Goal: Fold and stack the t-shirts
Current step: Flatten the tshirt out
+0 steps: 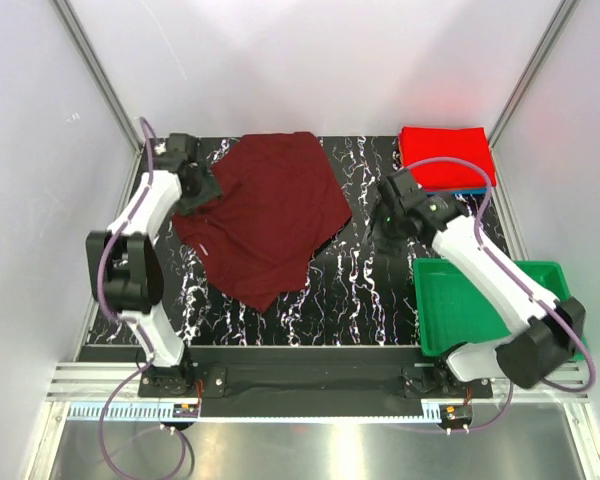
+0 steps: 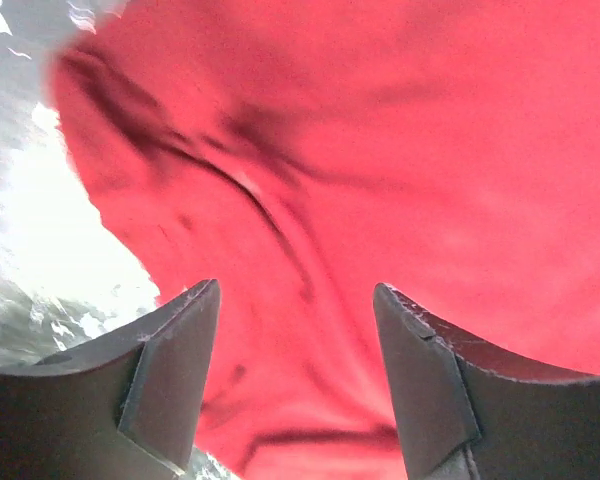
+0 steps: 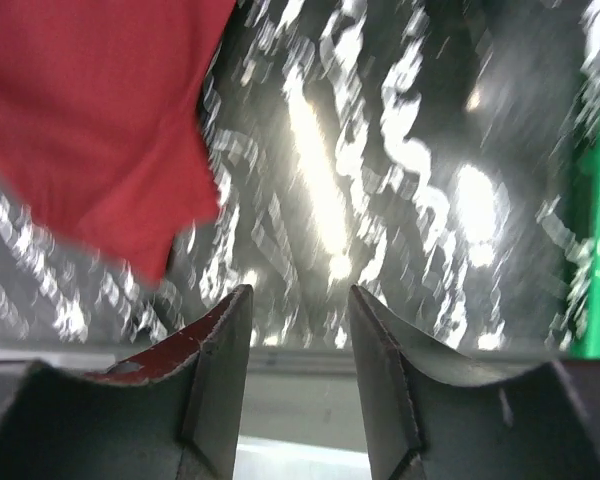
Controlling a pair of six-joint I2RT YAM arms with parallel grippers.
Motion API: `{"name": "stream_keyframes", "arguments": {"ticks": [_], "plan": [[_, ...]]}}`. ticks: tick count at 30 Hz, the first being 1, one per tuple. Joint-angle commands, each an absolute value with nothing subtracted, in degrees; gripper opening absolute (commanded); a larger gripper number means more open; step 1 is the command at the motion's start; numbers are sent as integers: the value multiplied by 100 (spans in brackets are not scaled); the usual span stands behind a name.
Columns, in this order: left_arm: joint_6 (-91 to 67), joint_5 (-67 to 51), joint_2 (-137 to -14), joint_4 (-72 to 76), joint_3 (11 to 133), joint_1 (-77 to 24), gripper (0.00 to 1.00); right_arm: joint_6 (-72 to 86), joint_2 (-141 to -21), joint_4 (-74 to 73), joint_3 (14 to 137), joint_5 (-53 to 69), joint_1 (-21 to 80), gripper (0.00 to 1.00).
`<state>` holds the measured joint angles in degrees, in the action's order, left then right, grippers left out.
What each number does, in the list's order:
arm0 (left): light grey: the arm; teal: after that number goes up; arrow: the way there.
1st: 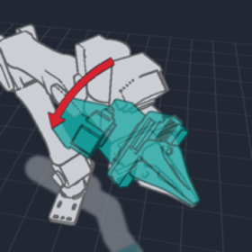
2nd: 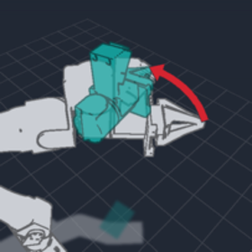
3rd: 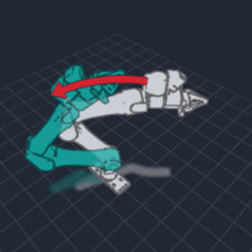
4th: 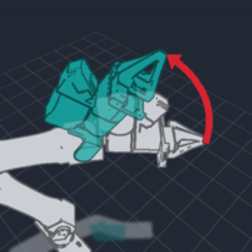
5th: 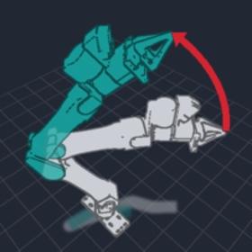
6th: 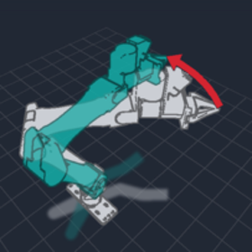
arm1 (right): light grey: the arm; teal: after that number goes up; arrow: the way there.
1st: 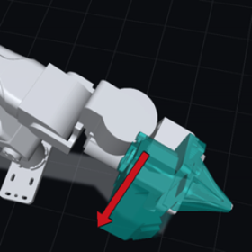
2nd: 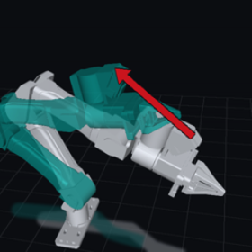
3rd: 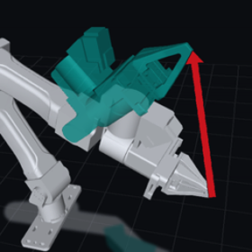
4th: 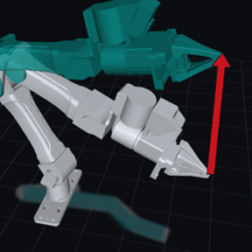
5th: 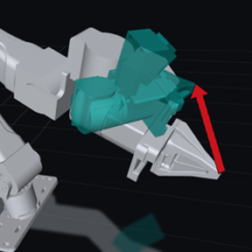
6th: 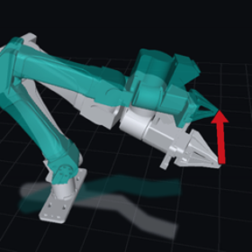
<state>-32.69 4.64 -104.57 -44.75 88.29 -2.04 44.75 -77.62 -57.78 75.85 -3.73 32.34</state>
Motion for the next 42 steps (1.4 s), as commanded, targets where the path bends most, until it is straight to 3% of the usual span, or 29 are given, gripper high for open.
{"name": "stream_keyframes", "arguments": {"ticks": [1, 11, 20, 24, 27, 28, 32, 34, 39, 42], "plan": [[-3216, 205, -9511, -4064, 7825, -501, 68, 3695, -8479, -4994, 7725, -264, 2770, 52], [-3621, -966, -9071, -3376, 6118, -1045, 66, 2936, -11951, -4640, 10788, -378, 2224, 58], [-4008, -423, -9606, -3805, 5467, -1090, 64, 2303, -13930, -4869, 12444, -238, 1951, 60], [-4043, -133, -8950, -4077, 5352, -1002, 64, 2294, -13905, -4773, 12209, 307, 1951, 55], [-4078, 9, -8492, -4559, 5483, -1002, 66, 2556, -13205, -4405, 11148, 501, 1951, 42], [-4087, 279, -8255, -4692, 5519, -993, 66, 2627, -12984, -3994, 10770, 597, 1960, 29], [-4166, 755, -7726, -5088, 5599, -932, 66, 2979, -12227, -3165, 8952, 1176, 1977, 13], [-4149, 861, -7551, -5203, 5555, -774, 67, 3041, -12024, -3077, 8676, 1143, 2065, 13], [-3842, 335, -7084, -4931, 5502, -352, 67, 2804, -11777, -2900, 8551, 1064, 2136, 44], [-3683, 115, -6979, -5000, 5633, -352, 67, 2707, -12083, -3120, 9148, 1028, 2136, 52]]}}
